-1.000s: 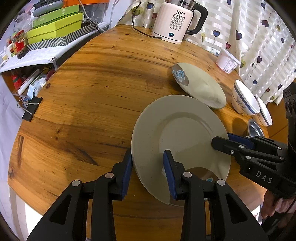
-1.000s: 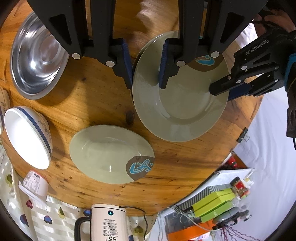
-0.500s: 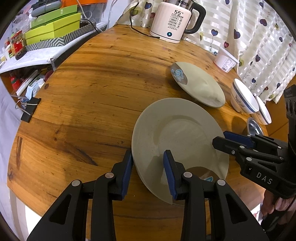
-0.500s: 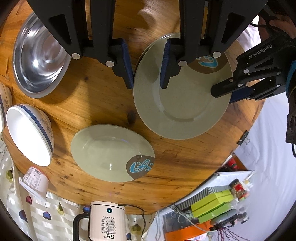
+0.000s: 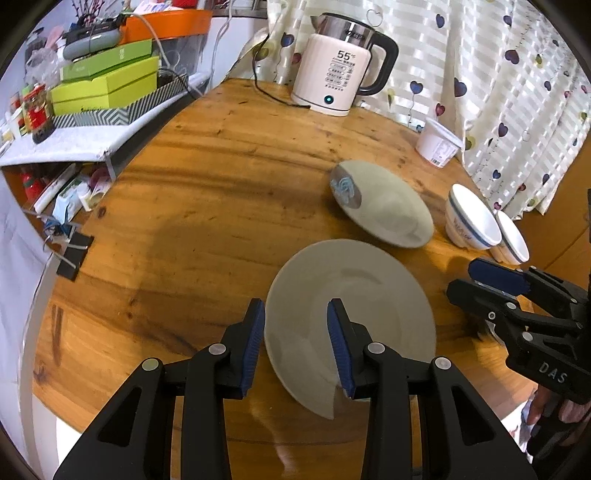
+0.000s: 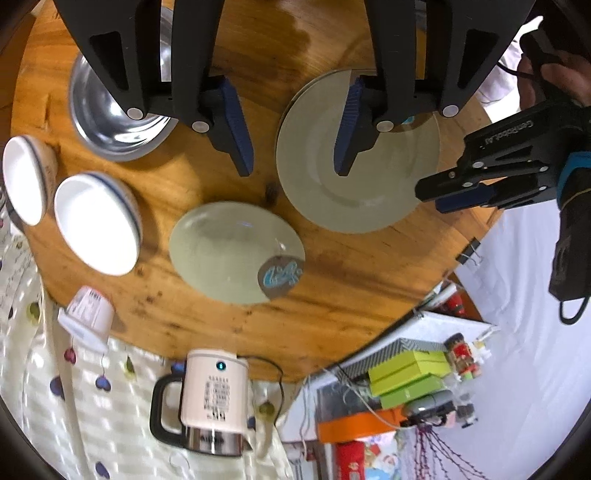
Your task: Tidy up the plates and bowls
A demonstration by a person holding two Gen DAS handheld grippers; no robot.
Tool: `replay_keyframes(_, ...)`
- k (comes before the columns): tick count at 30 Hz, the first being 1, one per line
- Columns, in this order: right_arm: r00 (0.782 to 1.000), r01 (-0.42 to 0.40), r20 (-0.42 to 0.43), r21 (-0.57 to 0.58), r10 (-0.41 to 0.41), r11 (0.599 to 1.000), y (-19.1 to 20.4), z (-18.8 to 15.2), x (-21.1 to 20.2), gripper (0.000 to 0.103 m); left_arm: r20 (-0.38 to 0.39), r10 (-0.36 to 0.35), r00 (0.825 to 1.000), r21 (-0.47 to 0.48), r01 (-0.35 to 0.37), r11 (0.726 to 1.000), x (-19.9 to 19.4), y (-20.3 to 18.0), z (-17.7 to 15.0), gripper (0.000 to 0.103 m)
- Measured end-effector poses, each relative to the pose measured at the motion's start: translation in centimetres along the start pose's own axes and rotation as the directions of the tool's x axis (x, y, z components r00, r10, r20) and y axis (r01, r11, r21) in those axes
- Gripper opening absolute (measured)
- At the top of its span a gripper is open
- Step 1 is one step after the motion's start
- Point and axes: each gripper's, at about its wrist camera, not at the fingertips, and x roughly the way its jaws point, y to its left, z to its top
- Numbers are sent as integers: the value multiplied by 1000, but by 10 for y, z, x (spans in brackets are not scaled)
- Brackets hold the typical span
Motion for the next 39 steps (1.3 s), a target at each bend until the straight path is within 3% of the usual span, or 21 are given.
replay_keyframes(9,1000,-14,28,7,14,1000,-5,1,-9,46,0,-15,1000,30,15,999,4,-13,10,36)
replay_keyframes(21,1000,-13,4,65,12,998,-27,3,2,46,-21,-29,999,54,30,998,22,-23,30,36)
replay_keyframes(39,998,-30,-39,302,44,953,-77,23,29,46,-29,-61,998,126,64,990,55,-38,94,36)
